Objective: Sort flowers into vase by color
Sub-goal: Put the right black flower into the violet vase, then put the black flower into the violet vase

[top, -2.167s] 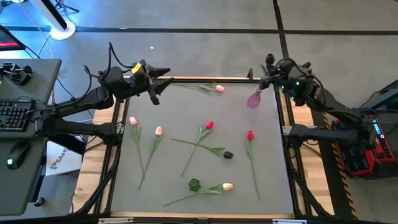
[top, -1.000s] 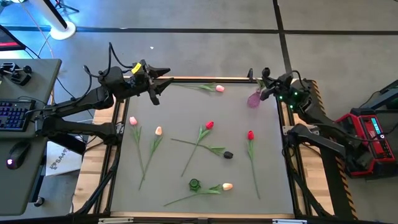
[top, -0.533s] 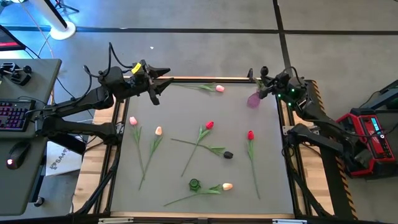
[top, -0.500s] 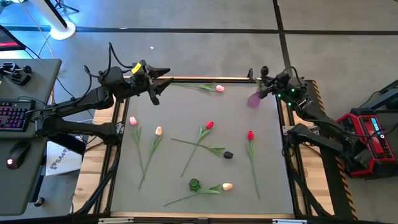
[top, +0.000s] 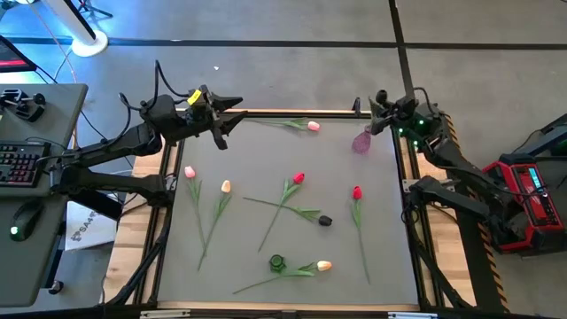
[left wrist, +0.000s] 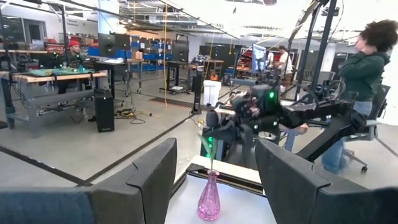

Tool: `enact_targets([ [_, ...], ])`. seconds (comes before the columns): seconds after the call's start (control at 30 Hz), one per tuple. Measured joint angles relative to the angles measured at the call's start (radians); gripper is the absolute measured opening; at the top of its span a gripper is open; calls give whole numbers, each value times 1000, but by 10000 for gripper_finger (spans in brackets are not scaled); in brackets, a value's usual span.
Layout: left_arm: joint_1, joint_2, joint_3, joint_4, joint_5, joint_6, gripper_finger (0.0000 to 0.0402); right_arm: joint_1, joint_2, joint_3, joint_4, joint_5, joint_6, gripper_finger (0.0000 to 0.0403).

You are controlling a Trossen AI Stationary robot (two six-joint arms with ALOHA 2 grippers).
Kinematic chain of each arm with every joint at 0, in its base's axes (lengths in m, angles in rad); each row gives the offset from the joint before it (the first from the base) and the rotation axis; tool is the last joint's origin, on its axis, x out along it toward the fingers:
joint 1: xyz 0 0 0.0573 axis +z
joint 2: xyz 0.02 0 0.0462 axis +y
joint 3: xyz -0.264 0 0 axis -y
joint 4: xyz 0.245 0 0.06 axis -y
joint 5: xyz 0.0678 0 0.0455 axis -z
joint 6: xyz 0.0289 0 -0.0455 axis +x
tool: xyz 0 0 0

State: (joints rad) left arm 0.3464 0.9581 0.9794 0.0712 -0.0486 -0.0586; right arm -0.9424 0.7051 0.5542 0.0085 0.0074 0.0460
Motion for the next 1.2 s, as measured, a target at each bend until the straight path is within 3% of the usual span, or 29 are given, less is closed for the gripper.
enact_targets([
  [0.23, 0, 0, 0, 0, 0, 0, 206, 0, -1, 128, -82, 0, -24, 161],
  [0.73, 0, 0, 0, 0, 0, 0, 206, 0, 14, 490, -232, -20, -183, 154],
  [1.03, 0, 0, 0, 0, 0, 0, 206, 0, 19, 526, -257, -113, -134, 154],
  [1.2, 0, 0, 0, 0, 0, 0, 206, 1, 31, 527, -369, -178, -114, 154],
])
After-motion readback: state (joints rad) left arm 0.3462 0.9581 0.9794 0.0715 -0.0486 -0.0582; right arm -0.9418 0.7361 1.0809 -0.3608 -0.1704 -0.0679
